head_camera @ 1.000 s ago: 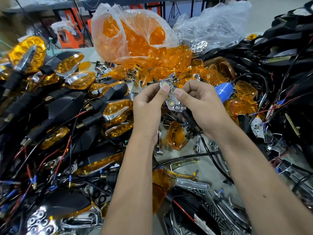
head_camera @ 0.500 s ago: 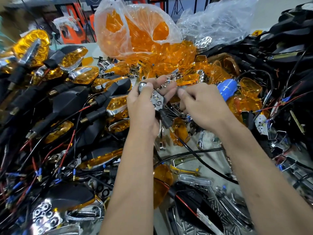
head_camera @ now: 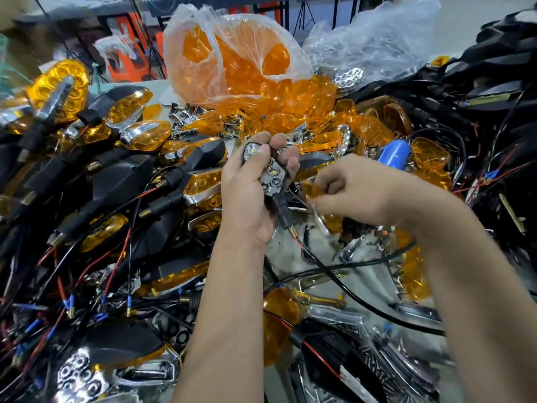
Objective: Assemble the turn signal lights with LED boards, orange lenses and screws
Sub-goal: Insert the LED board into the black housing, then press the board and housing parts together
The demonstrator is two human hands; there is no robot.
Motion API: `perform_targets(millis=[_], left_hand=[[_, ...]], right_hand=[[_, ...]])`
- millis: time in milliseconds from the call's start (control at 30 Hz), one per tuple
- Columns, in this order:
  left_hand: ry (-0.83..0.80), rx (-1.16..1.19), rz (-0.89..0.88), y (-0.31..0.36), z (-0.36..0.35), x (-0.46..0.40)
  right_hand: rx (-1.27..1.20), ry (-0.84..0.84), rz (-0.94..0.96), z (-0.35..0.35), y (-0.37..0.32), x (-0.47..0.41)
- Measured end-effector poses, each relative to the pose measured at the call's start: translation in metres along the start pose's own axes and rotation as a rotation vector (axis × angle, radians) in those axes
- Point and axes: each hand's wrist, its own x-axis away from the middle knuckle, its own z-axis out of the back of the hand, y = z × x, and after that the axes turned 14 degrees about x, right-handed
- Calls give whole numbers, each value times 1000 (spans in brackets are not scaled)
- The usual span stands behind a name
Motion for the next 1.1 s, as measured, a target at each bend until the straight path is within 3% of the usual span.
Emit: perform_targets(millis=[200, 367, 533, 667, 833, 1100], left_hand=[[39, 43, 8, -4, 0, -1], [2, -110, -4, -9, 1, -3], [121, -363, 45, -16, 6, -8], [182, -329, 193, -15, 8, -6], [198, -304, 200, -13, 4, -5], [216, -365, 236, -13, 5, -6]], right_hand=[[-748, 340, 19, -8, 25, -8], [-1167, 332, 133, -10, 27, -9], [-1027, 354, 231, -16, 17, -10], [-904, 280, 302, -24, 6, -13], [-673, 357, 286, -26, 1, -15], [-652, 320, 209, -30, 2, -15]])
